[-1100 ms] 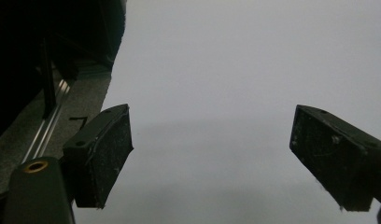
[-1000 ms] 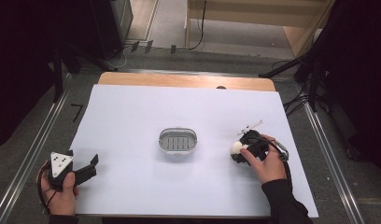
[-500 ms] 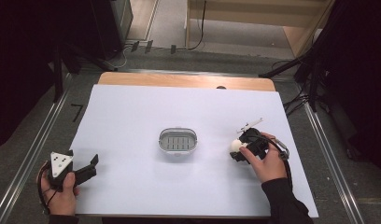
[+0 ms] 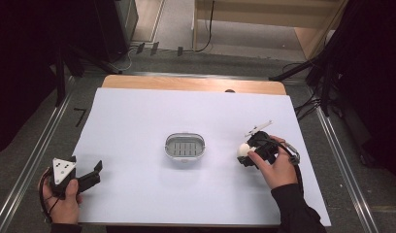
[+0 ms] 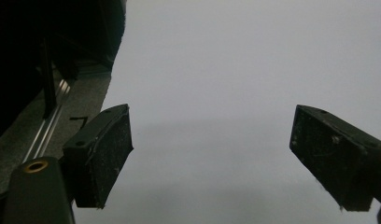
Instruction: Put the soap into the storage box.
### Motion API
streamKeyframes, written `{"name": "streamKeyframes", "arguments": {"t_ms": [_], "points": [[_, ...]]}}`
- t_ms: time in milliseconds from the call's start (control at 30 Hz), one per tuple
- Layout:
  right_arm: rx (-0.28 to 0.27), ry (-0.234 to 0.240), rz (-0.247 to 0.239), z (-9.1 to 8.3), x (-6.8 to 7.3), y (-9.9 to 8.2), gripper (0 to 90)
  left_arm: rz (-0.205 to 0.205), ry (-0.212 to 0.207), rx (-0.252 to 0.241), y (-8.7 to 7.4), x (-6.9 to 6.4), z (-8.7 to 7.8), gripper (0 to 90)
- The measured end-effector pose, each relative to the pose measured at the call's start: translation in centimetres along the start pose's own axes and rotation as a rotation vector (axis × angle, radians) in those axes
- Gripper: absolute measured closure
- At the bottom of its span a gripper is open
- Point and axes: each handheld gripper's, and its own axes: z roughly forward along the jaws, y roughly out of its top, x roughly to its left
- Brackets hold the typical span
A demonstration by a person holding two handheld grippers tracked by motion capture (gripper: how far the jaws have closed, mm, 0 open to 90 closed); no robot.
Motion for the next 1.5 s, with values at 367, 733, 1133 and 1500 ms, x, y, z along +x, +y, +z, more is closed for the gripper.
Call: {"name": "streamKeyframes", "arguments": {"t_ms": [367, 733, 1133, 1500], "points": [[-0.001, 0.017, -0.013, 0.0, 0.3, 0.5, 25.1, 0.000, -0.001, 0.000, 0.0, 0.0, 0.0, 13.7], [-0.002, 0.017, -0.031, -0.1, 0.7, 0.9, 25.1, -0.001, -0.001, -0.001, 0.0, 0.0, 0.0, 13.7], [-0.001, 0.025, -0.045, -0.2, 1.2, 1.5, 25.1, -0.001, -0.001, -0.001, 0.0, 0.0, 0.0, 13.7], [0.000, 0.034, -0.054, -0.1, 1.7, 1.9, 25.2, -0.001, 0.002, -0.004, 0.0, 0.0, -0.1, 13.8]]}}
